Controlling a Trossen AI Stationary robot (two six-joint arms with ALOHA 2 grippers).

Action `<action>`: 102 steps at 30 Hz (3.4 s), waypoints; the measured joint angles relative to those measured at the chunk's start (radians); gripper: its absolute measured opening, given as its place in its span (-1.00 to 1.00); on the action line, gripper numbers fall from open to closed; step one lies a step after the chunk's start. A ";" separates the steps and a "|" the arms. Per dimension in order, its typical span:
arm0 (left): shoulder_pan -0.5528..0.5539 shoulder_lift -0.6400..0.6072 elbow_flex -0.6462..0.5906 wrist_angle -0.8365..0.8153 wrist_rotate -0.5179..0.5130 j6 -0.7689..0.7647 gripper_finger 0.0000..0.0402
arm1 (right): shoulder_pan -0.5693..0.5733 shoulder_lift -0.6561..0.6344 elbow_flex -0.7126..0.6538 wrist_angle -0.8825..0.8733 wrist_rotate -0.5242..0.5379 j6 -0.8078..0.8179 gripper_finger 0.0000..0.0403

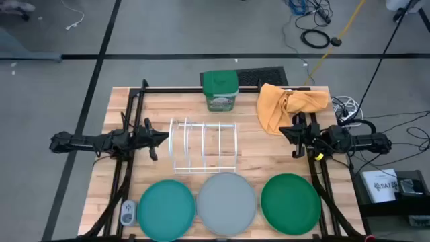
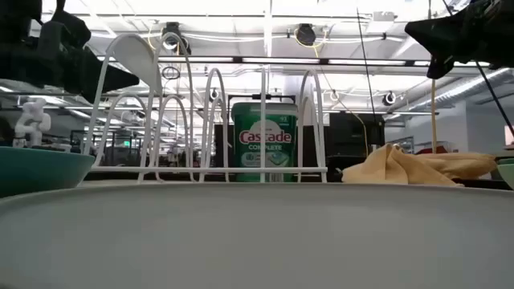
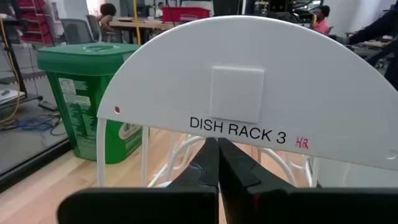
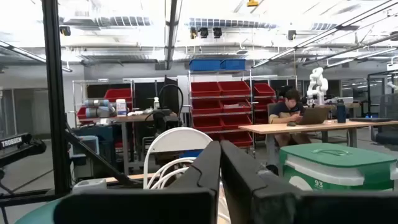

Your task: Sort dishes

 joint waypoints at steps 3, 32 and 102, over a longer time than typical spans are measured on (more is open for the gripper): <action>0.000 0.000 0.000 0.000 0.000 0.000 -1.00 | 0.000 0.000 0.000 0.000 0.000 0.000 -0.96; 0.000 0.000 0.000 0.000 0.000 0.000 -1.00 | 0.000 0.000 0.000 0.000 0.000 0.000 -0.96; -0.026 -0.058 0.230 -0.399 1.030 -0.657 -1.00 | 0.000 0.000 0.000 0.000 0.000 0.000 -0.96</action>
